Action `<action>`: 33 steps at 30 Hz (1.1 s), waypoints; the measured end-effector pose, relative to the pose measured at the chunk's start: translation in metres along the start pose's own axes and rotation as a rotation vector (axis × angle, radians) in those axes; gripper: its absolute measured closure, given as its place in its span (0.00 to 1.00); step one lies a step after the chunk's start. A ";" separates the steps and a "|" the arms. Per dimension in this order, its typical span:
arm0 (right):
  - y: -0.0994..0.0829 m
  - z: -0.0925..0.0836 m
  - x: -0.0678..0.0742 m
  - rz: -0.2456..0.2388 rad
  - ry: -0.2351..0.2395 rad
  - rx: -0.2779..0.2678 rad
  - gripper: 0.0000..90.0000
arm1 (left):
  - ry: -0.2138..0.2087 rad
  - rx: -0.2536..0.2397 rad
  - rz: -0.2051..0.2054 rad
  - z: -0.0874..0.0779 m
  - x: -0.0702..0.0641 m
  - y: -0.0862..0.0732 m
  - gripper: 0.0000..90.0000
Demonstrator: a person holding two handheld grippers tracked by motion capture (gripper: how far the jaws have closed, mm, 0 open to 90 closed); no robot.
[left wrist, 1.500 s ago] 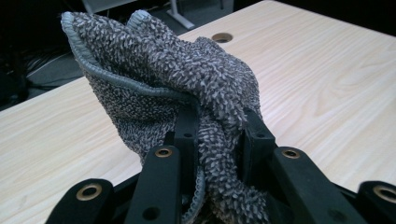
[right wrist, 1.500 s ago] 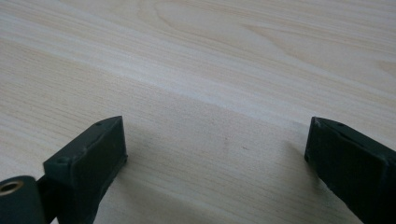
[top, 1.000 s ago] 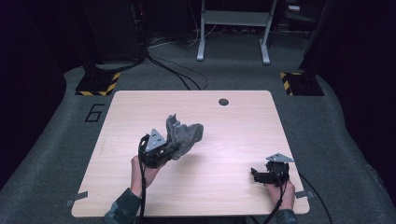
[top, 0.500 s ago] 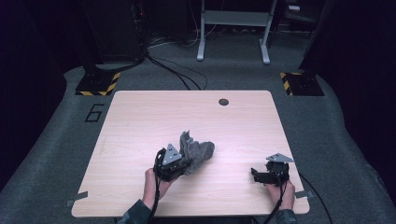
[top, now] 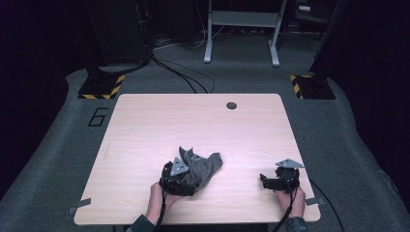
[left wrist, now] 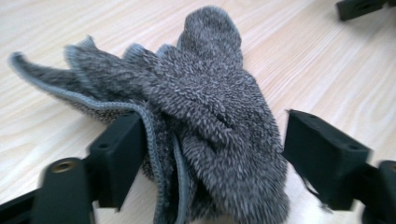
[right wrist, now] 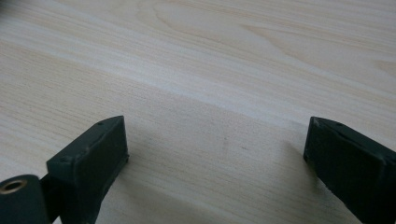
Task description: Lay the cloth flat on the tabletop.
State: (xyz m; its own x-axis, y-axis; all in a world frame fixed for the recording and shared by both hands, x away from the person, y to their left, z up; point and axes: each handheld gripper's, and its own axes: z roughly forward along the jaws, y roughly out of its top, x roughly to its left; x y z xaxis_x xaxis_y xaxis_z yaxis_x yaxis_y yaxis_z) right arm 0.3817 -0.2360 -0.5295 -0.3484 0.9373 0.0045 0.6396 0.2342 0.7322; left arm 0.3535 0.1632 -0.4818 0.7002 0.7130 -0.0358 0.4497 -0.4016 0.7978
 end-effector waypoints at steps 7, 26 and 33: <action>0.000 -0.001 -0.001 -0.002 -0.002 0.002 0.07 | 0.032 -0.050 -0.026 -0.024 0.009 0.002 0.18; 0.073 -0.023 0.099 -0.070 0.271 -0.075 0.24 | 0.032 0.011 -0.190 -0.009 0.058 -0.009 0.33; 0.093 -0.003 0.154 -0.181 0.393 -0.038 0.37 | -0.001 0.072 -0.178 0.010 0.054 -0.015 0.50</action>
State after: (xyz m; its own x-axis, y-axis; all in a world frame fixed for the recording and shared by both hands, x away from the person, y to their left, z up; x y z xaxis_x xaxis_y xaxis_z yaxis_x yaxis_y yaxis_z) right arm 0.3854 -0.0706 -0.4585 -0.6917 0.7108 0.1277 0.5214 0.3691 0.7694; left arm 0.3901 0.2022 -0.5019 0.6065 0.7760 -0.1731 0.6049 -0.3090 0.7339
